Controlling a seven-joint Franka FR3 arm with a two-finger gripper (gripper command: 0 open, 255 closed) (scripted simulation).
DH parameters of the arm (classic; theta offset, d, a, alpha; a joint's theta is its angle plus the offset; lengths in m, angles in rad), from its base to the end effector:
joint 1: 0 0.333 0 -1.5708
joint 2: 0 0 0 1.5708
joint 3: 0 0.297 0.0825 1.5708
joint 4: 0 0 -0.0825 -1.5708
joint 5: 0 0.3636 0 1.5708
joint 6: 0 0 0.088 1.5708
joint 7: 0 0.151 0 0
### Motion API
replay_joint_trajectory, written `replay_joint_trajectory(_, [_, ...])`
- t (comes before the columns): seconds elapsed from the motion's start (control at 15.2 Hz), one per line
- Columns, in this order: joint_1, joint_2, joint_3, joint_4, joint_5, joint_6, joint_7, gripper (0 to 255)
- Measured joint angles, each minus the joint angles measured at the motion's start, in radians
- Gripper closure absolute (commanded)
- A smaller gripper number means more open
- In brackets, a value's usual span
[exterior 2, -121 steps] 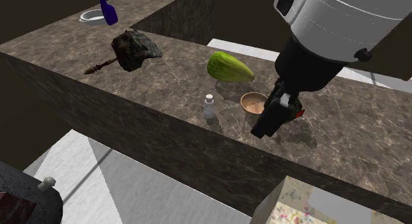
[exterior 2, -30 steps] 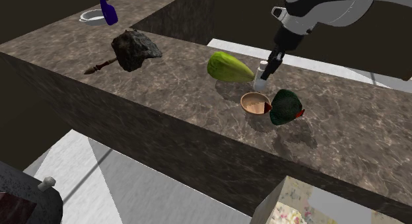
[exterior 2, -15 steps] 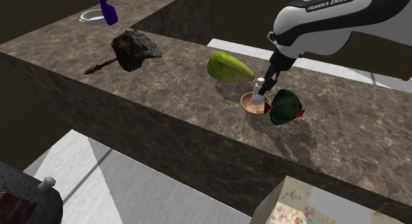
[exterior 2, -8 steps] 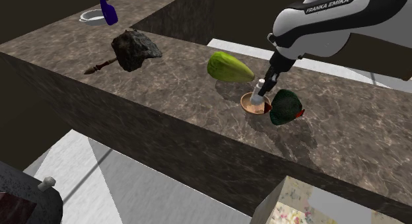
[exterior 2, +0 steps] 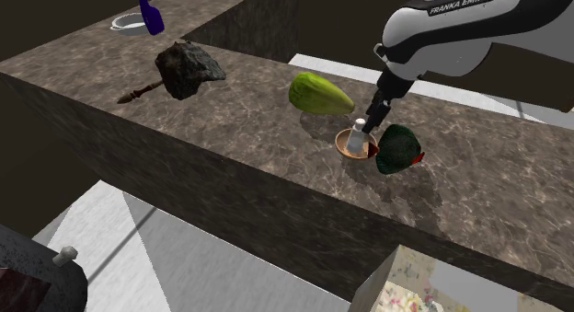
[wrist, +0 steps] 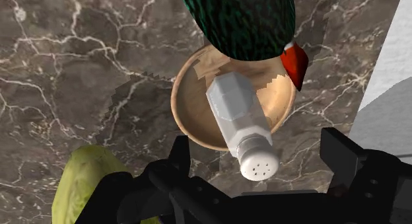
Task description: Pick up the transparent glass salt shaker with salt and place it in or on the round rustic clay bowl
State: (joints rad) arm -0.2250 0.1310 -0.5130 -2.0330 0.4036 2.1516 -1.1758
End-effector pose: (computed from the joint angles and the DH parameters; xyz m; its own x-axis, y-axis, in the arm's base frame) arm 0.4349 -0.3505 0.3423 0.9501 0.1972 0.2416 0.2311 -0.9654 -0.1211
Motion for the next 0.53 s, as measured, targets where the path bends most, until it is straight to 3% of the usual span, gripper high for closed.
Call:
replay_joint_trajectory(0.26, [-0.005,-0.05,-0.014,0.04,-0.045,-0.078,0.029,0])
replay_joint_trajectory(0.53, [-0.006,-0.053,-0.015,0.048,-0.049,-0.09,0.032,0])
